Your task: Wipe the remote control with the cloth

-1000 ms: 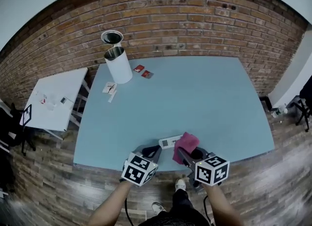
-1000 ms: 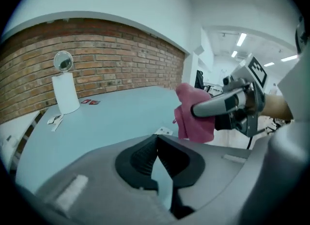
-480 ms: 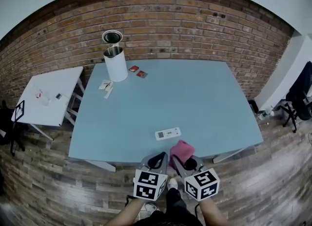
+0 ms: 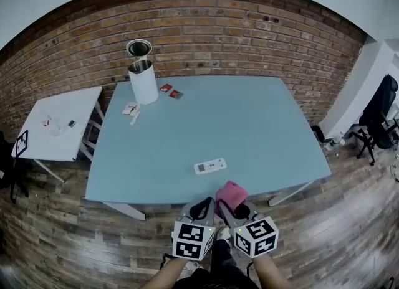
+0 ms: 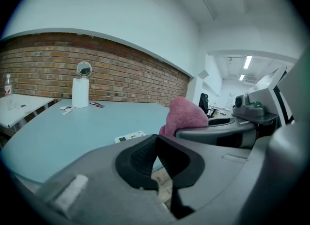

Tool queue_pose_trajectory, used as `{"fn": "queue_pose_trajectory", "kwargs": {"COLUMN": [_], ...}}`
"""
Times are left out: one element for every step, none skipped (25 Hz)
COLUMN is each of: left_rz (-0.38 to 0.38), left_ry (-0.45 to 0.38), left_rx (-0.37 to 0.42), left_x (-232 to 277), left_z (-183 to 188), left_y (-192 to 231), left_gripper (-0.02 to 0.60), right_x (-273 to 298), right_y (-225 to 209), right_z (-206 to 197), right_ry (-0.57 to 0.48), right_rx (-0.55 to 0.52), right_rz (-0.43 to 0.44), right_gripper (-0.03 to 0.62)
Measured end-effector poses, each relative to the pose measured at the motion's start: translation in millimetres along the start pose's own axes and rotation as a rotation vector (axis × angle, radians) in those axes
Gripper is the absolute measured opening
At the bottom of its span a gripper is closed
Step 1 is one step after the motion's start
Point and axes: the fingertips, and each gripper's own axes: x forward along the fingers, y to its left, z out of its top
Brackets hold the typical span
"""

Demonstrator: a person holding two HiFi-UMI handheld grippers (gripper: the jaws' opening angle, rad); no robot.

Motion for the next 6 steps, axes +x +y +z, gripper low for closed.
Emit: {"fn": "queue_pose_trajectory", "kwargs": {"left_rz": [0.0, -0.001, -0.002, -0.003, -0.004, -0.005], "left_ry": [-0.002, -0.004, -0.006, -0.007, -0.008, -0.009], "left_rx": [0.002, 0.002, 0.001, 0.002, 0.002, 0.004], "left_x": [-0.9, -1.7, -2.7, -3.6, -4.6, -5.5], "left_z": [0.4, 1.1, 1.8, 2.3, 2.7, 3.0], "left_y": [-0.7, -1.3, -1.7, -2.1, -2.6, -3.1], "left_gripper": [-0.005, -0.005, -0.005, -0.005, -0.005, -0.005], "right_x": [-0.4, -0.6, -0.9, -1.2, -1.6, -2.0], "right_y": [0.6, 1.1, 1.6, 2.1, 2.7, 3.3], "right_z": [0.6, 1.6, 2.7, 3.5, 4.3, 5.0], "right_ry": [-0.002, -0.003, -0.004, -0.005, -0.006, -0.007], "right_rx": [-0.003, -0.006, -0.01, -0.012, -0.014, -0.015], "right_rz": [-0.001, -0.001, -0.002, -0.003, -0.004, -0.005], "right_gripper": [0.058, 0.058, 0.058, 0.058, 0.058, 0.058]}}
